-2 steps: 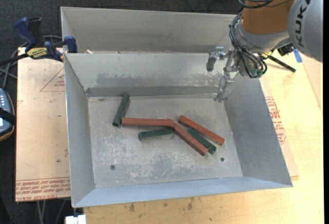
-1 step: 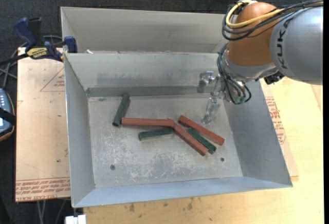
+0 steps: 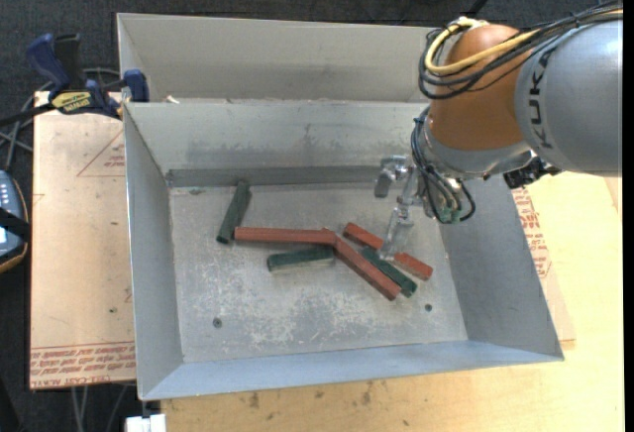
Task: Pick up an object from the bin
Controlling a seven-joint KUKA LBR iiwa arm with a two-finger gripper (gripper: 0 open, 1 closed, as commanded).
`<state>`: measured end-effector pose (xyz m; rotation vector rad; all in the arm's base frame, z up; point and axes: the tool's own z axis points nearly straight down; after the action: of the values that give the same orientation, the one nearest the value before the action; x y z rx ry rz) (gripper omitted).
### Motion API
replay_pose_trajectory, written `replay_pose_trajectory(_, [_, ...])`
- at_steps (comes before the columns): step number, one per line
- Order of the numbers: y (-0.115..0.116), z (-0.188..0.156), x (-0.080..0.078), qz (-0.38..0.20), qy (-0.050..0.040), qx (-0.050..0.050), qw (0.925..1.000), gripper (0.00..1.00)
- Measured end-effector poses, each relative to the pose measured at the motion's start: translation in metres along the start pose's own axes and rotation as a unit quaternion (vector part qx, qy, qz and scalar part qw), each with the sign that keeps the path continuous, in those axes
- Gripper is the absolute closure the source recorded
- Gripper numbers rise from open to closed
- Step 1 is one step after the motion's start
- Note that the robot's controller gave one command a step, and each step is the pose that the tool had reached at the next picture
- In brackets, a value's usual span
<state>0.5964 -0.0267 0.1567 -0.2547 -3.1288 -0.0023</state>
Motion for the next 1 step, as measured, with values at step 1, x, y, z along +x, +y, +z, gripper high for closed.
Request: replay_pose_trajectory(1, [-0.0069, 0.0345, 0.0004, 0.021, -0.0025, 0.0, 0.9998, 0.0])
